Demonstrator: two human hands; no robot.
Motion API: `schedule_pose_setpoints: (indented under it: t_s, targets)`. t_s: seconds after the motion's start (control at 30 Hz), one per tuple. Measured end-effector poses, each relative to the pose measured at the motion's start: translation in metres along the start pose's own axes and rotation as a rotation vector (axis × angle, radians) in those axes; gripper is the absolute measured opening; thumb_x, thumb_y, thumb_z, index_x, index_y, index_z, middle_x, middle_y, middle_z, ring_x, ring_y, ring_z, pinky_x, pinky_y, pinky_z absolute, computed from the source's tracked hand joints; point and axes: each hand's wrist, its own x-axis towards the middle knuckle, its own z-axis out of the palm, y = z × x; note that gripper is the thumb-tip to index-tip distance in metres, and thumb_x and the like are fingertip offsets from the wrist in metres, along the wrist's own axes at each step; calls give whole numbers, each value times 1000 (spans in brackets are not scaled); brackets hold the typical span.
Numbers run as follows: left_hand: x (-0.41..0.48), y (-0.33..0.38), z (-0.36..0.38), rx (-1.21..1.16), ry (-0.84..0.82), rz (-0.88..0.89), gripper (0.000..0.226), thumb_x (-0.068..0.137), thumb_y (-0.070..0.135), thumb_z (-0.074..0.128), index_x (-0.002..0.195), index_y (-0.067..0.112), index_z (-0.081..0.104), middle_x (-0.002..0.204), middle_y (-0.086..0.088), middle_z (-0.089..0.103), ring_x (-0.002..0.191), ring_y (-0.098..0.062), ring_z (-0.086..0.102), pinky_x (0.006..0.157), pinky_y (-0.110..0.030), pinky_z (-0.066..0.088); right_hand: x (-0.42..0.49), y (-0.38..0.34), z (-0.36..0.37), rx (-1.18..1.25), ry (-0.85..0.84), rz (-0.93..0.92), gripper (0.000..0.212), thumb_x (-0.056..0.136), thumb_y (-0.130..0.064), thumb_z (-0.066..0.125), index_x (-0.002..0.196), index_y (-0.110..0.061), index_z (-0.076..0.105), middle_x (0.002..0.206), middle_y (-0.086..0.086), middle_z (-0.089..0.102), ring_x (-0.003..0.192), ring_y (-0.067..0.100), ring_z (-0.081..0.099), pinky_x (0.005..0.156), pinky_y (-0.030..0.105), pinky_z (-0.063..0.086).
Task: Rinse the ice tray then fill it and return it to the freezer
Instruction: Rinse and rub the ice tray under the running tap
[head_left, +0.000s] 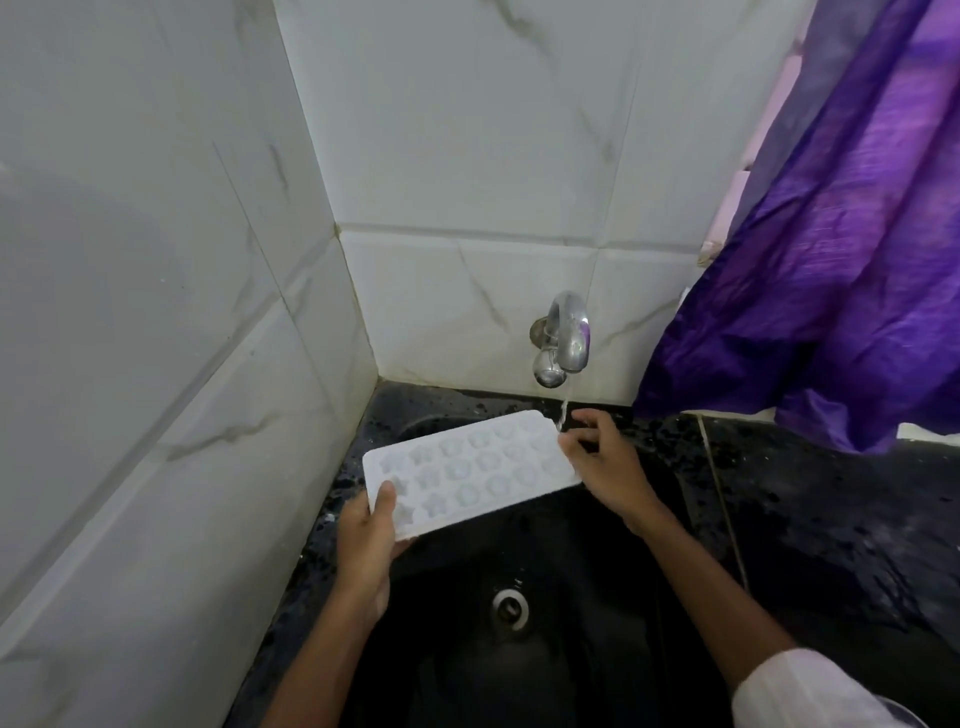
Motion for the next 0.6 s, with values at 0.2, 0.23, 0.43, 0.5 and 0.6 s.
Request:
schedule_pose_setpoints:
  t_s: [0.2, 0.23, 0.43, 0.5, 0.6]
  targets:
    - [-16, -4, 2, -26, -22, 34, 21, 104, 23, 49, 109, 15, 67, 108, -7, 75, 97, -26, 73, 80, -42, 59, -15, 5, 9, -137, -87, -175, 33, 99, -27, 59, 128, -30, 45, 127, -11, 50, 116, 8, 51, 94, 21, 40]
    - [-19, -4, 3, -21, -33, 38, 20, 104, 24, 49, 107, 17, 68, 106, -5, 76, 96, -25, 73, 79, -41, 59, -15, 5, 8, -163, -92, -182, 32, 99, -29, 58, 129, -30, 45, 127, -12, 47, 116, 7, 48, 96, 23, 39]
    - [-33, -9, 4, -17, -71, 12, 23, 104, 25, 49, 110, 15, 69, 102, -5, 78, 92, -23, 75, 83, -45, 59, -13, 12, 3, -306, -113, -198, 25, 100, -28, 53, 125, -32, 52, 133, -2, 53, 109, 17, 60, 99, 40, 51]
    - [-36, -11, 5, -15, -75, 7, 24, 104, 25, 49, 111, 13, 69, 103, -5, 78, 93, -24, 75, 86, -48, 59, -12, 14, 1, -363, -127, -214, 29, 101, -25, 51, 130, -27, 54, 137, 0, 50, 119, 16, 54, 105, 34, 46]
    - [-40, -14, 8, -19, -63, 14, 24, 104, 25, 49, 112, 14, 69, 103, -5, 78, 94, -24, 75, 87, -49, 59, -11, 16, -1, -441, -153, -236, 34, 104, -26, 46, 136, -26, 55, 141, -2, 48, 127, 14, 49, 105, 23, 36]
